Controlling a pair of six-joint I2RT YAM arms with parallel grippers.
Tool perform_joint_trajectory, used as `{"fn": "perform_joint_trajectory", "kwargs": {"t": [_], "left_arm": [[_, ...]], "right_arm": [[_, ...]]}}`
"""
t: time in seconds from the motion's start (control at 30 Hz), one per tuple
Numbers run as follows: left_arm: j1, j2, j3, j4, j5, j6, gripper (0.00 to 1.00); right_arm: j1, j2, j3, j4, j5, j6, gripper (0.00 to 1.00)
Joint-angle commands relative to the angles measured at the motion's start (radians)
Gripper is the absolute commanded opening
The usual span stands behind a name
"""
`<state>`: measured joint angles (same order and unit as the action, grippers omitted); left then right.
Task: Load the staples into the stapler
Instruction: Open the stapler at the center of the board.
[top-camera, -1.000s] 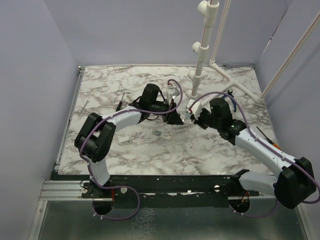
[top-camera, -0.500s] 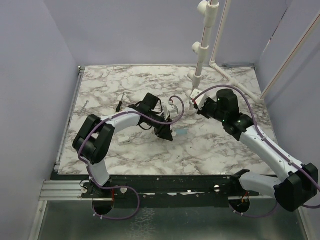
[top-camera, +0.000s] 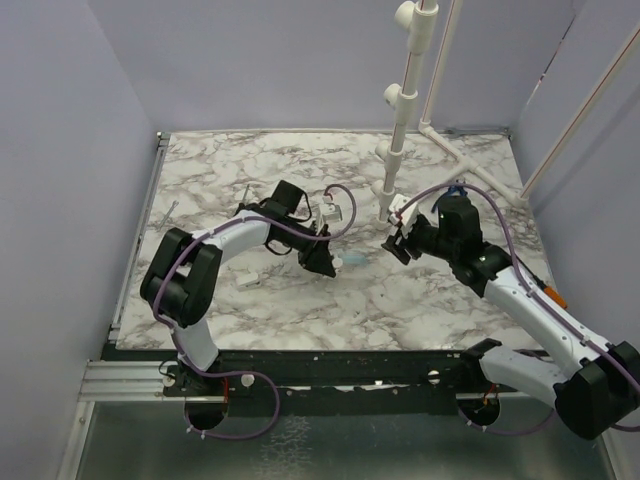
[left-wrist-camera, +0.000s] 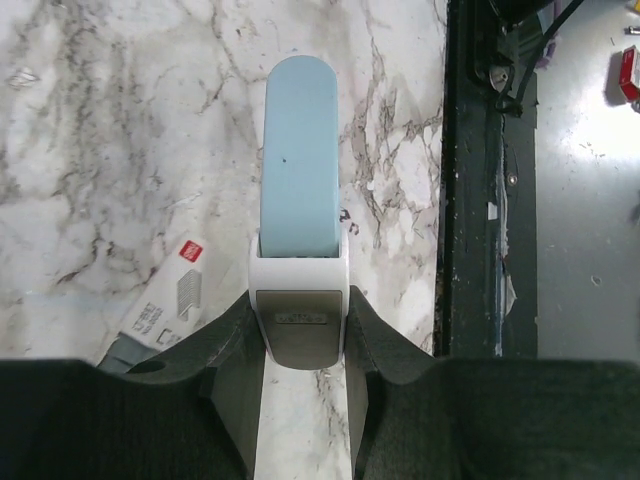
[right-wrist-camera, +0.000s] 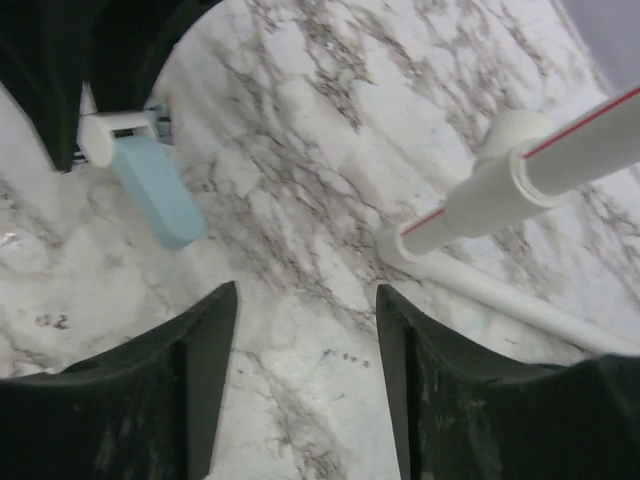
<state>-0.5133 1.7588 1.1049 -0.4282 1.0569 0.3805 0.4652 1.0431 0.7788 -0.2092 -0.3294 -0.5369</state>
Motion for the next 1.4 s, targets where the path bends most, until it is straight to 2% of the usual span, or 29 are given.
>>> {"fn": "perform_joint_trajectory", "kwargs": {"t": [0.0,0.1,0.2,0.43,0.63,0.73,0.97,1.2,1.27,1.37], "left_arm": [[0.032,-0.061,0.042,0.045,0.074,0.034,0.00],[0.033,-0.067,0.067,0.071,0.081,0.002,0.00],[0.030,-0.063,0.081,0.097,0.087,-0.048,0.00],[-0.004,-0.039,0.088,0.100,0.103,-0.141,0.02],[-0.028,-0.029,0.087,0.101,0.120,-0.177,0.04],[-0.032,-0.015,0.090,0.101,0.134,-0.194,0.04],[-0.033,0.012,0.086,0.101,0.135,-0.206,0.05],[-0.033,0.034,0.105,0.049,0.075,-0.149,0.26],[-0.034,0.057,0.137,-0.014,0.048,-0.098,0.28],[-0.034,0.095,0.185,-0.068,0.017,-0.056,0.33]], "right_arm": [[-0.019,0.007,0.014,-0.028,-0.236,0.072,0.65],[-0.019,0.046,0.040,-0.085,-0.350,0.009,0.77],[-0.017,0.080,0.046,-0.115,-0.350,-0.063,0.89],[0.030,0.114,0.067,-0.113,-0.238,-0.178,0.90],[0.081,0.150,0.047,-0.068,-0.155,-0.236,0.84],[0.088,0.162,0.033,-0.035,-0.147,-0.236,0.76],[0.095,0.139,0.015,-0.024,-0.138,-0.259,0.40],[0.095,0.119,0.039,-0.152,-0.142,-0.251,0.13],[0.095,0.114,0.045,-0.206,-0.145,-0.228,0.09],[0.095,0.108,0.047,-0.276,-0.166,-0.173,0.07]]}}
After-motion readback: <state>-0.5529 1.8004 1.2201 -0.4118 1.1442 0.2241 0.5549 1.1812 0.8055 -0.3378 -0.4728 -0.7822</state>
